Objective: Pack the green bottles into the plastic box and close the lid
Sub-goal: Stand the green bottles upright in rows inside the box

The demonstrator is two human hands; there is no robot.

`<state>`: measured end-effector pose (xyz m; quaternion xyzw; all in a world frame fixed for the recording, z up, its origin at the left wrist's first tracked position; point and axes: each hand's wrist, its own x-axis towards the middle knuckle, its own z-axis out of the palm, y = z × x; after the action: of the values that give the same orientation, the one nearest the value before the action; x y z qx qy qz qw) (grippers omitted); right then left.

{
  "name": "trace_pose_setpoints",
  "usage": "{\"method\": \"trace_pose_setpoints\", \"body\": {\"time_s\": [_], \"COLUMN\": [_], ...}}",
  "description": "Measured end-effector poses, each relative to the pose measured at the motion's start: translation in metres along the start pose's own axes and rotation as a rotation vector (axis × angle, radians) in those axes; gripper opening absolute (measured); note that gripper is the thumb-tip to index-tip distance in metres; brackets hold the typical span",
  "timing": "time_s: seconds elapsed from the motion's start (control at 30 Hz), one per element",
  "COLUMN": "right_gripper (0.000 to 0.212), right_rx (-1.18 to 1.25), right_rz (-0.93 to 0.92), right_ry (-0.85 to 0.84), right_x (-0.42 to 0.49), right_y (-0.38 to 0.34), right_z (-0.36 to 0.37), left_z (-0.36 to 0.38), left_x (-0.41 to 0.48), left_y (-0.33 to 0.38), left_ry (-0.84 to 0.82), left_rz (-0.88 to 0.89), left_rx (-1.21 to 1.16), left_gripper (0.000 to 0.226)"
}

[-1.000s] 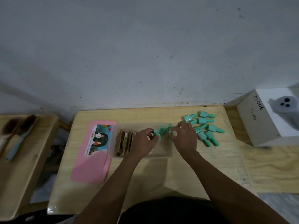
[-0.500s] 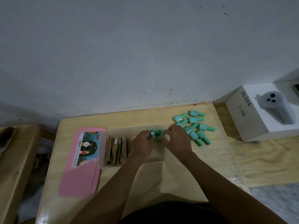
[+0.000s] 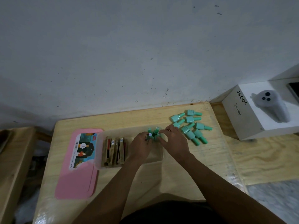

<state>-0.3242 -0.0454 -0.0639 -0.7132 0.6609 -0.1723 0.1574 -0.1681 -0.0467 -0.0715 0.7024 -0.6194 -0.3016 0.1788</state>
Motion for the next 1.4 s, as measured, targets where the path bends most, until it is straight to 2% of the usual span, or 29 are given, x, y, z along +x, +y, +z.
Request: {"method": "trace_pose_setpoints", "body": {"time_s": [0.13,0.27,0.33,0.47,0.57,0.7,0.77,0.87,1.07,1.2,1.33,1.4], "right_gripper": [0.029,0.027,0.026,0.027,0.03,0.03,0.03,0.03,0.039,0.027,0.027,0.027], "right_rx": [0.077,0.129,0.127,0.151,0.179,0.19,0.192,0.188,0.121,0.15,0.293,0.368], "right_rz": [-0.001,0.195,0.319,0.556,0.626,0.599,0.581,0.504,0.38,0.349,0.445,0.508], "right_ry": [0.016,0.107,0.14,0.092,0.009,-0.026,-0.057,-0.116,-0.207,-0.178,-0.095,-0.034], "right_x": [-0.011,-0.033,-0.045,-0.066,-0.074,-0.072,-0.066,-0.052,-0.03,-0.026,-0.03,-0.032], "right_y": [0.01,0.041,0.067,0.117,0.141,0.158,0.165,0.173,0.174,0.177,0.181,0.179], "right_z": [-0.013,-0.034,-0.042,-0.052,-0.052,-0.049,-0.048,-0.047,-0.045,-0.045,-0.051,-0.057], "left_z": [-0.005,-0.007,-0.004,0.015,0.038,0.073,0.088,0.104,0.115,0.114,0.118,0.121], "left_x": [-0.009,-0.028,-0.037,-0.042,-0.034,-0.017,-0.011,-0.002,0.012,0.018,0.021,0.02], "left_y": [0.005,0.018,0.035,0.079,0.105,0.122,0.123,0.12,0.126,0.129,0.119,0.113], "left_ry": [0.049,0.214,0.236,0.02,-0.161,-0.354,-0.365,-0.348,-0.398,-0.421,-0.255,-0.196], "left_rz": [-0.006,0.096,0.182,0.373,0.459,0.511,0.53,0.57,0.576,0.639,0.742,0.621], "left_rx": [-0.03,-0.081,-0.111,-0.149,-0.06,0.334,0.492,0.607,0.61,0.688,0.702,0.514], "left_gripper": [0.032,0.024,0.02,0.013,0.022,0.045,0.051,0.054,0.044,0.044,0.031,0.023]}}
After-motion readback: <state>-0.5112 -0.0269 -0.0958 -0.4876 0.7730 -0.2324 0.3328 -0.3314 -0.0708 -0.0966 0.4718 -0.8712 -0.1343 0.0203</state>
